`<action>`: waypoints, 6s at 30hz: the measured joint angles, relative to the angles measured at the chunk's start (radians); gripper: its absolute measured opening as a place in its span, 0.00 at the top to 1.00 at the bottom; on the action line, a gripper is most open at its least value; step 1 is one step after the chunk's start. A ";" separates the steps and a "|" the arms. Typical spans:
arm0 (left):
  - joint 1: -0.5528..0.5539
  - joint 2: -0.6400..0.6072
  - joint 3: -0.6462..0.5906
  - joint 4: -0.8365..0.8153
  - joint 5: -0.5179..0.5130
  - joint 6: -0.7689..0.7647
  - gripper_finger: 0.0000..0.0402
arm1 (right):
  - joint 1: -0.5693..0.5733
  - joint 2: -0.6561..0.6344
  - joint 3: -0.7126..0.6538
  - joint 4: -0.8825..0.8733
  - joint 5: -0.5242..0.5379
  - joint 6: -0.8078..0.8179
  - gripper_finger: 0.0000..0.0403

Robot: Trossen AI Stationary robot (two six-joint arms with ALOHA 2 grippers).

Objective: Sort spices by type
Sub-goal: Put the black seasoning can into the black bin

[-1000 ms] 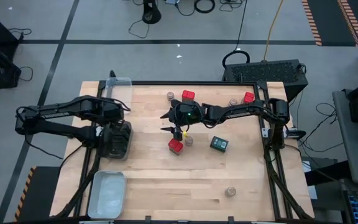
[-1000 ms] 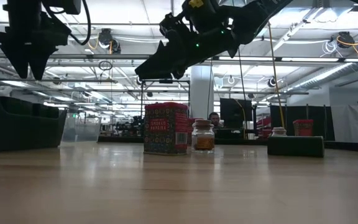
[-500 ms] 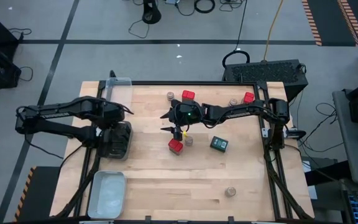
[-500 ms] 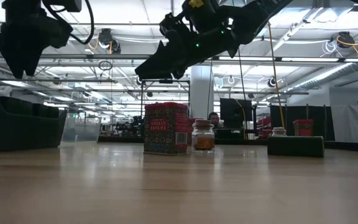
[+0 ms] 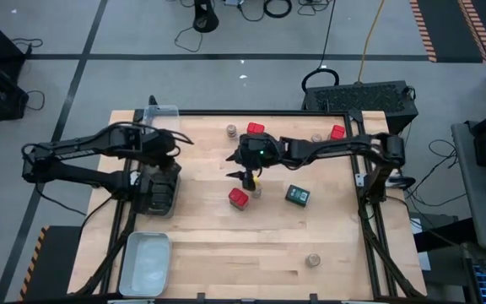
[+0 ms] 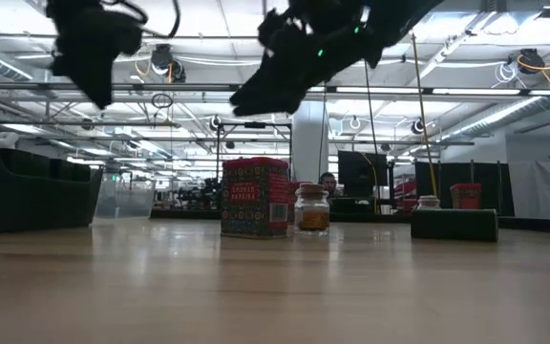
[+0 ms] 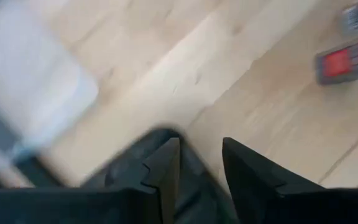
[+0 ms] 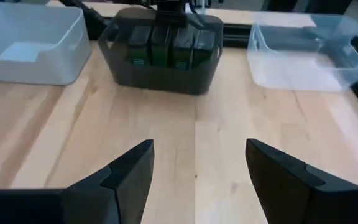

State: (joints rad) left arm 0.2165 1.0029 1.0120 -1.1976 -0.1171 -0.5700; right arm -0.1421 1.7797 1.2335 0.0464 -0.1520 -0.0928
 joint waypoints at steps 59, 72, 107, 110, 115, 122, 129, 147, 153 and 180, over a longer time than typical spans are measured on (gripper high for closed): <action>-0.109 -0.196 -0.308 0.726 0.088 0.603 0.24 | 0.201 -0.260 -0.194 -1.020 0.162 0.542 0.16; -0.107 -0.195 -0.347 0.754 0.086 0.631 0.24 | 0.203 -0.260 -0.335 -0.859 0.197 0.604 0.16; -0.107 -0.199 -0.381 0.771 0.083 0.630 0.24 | 0.203 -0.260 -0.489 -0.698 0.201 0.576 0.23; -0.107 -0.199 -0.381 0.771 0.083 0.630 0.24 | 0.203 -0.260 -0.489 -0.683 0.198 0.564 0.30; -0.107 -0.199 -0.381 0.795 0.099 0.630 0.24 | 0.203 -0.263 -0.485 -0.638 0.149 0.552 0.39; -0.107 -0.199 -0.381 0.901 0.221 0.677 0.24 | 0.203 -0.263 -0.378 -0.649 0.149 0.517 0.39; -0.108 -0.199 -0.381 0.987 0.313 0.813 0.24 | 0.203 -0.263 -0.197 -0.654 0.148 0.451 0.38; -0.207 -0.053 -0.372 1.424 0.563 1.028 0.24 | 0.168 -0.224 -0.015 -0.128 -0.244 0.262 0.38; -0.264 0.028 -0.322 1.429 0.531 1.050 0.24 | 0.167 -0.189 -0.015 -0.130 -0.304 0.282 0.38; -0.278 0.204 -0.309 1.464 0.551 1.057 0.24 | 0.167 -0.093 -0.017 -0.032 -0.378 0.290 0.38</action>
State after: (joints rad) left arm -0.0612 1.2074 0.7029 0.2667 0.4335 0.4873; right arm 0.0250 1.6867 1.2163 0.0143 -0.5304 0.1976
